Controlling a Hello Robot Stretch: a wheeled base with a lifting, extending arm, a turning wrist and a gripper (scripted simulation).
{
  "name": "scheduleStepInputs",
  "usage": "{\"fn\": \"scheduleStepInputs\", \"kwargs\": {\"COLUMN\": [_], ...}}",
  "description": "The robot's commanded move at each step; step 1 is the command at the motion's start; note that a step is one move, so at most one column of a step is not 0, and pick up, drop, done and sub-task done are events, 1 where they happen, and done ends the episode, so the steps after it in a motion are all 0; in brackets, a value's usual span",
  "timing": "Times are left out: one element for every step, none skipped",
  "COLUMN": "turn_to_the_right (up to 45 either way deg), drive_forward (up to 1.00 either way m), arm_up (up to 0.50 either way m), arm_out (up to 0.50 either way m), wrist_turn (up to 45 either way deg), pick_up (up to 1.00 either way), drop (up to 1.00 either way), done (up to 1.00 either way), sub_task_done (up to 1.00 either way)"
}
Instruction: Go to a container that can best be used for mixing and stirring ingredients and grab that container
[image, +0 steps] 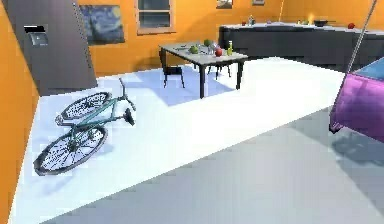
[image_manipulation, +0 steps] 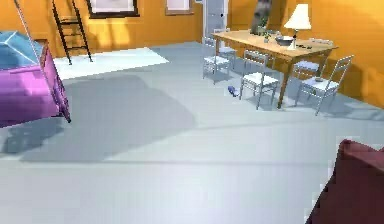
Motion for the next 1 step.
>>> {"fn": "scheduleStepInputs", "kwargs": {"turn_to_the_right": [45.0], "drive_forward": [0.00], "arm_up": [0.00], "arm_out": [0.00], "wrist_turn": [0.0], "pick_up": [0.00], "drop": [0.00], "done": [0.00], "sub_task_done": [0.00]}}
